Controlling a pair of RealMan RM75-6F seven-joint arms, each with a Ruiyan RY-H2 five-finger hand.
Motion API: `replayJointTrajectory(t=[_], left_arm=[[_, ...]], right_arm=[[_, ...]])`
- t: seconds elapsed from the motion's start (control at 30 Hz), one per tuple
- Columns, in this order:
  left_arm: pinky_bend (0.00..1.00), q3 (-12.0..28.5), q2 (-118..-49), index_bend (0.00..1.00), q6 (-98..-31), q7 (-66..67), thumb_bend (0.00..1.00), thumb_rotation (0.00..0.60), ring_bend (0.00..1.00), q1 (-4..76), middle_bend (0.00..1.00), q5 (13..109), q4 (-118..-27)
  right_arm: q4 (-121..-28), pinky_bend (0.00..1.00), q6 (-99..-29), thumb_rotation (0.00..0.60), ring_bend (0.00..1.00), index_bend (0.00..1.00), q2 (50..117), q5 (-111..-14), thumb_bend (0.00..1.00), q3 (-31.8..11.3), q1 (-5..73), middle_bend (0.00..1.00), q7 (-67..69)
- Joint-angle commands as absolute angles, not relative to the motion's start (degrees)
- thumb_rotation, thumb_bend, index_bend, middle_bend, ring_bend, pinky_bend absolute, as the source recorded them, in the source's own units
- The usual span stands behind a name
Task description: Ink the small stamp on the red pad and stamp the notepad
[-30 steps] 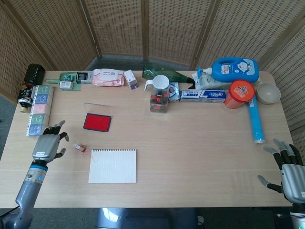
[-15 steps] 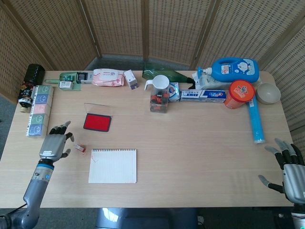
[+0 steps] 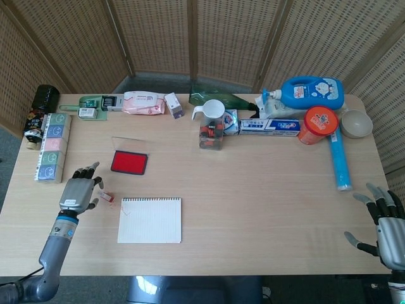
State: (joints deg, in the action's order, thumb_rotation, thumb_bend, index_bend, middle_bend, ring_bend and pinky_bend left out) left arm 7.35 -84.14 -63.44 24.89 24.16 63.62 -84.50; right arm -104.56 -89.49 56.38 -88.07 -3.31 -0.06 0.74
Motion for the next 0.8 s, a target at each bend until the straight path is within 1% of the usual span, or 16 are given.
replayJointTrajectory(t=[0.03,0.2,0.47,0.8], left_arm=[[0.11,7.3,-84.6,0.46,-63.4,25.3,0.27,0.6,0.11,24.5,0.0,63.4,-84.3],[0.11,7.3,-85.6,0.46,-63.5,26.4,0.28,0.6,0.11,25.1,0.0,62.7,-83.8],[0.11,7.3,-86.4,0.46,-63.8,27.6,0.36,0.6,0.11,25.7,0.0,61.8,-83.6],[0.11,7.0,-86.7,0.47,-63.9,27.9,0.39,0.6,0.11,26.0,0.0,61.0,-83.5]], right_arm=[[-104.6,0.0,-89.4,0.6,0.04,0.22,56.4,-88.0,0.07,-3.3,-0.1,0.08,0.8],[-104.6,0.0,-89.4,0.6,0.04,0.22,56.3,-88.0,0.07,-3.3,-0.1,0.08,0.8],[-104.5,0.0,-89.4,0.6,0.04,0.22,56.2,-87.8,0.07,-3.4,-0.1,0.08,1.2],[-104.5,0.0,-89.3,0.6,0.04,0.22,56.1,-87.7,0.07,-3.4,-0.1,0.08,1.3]])
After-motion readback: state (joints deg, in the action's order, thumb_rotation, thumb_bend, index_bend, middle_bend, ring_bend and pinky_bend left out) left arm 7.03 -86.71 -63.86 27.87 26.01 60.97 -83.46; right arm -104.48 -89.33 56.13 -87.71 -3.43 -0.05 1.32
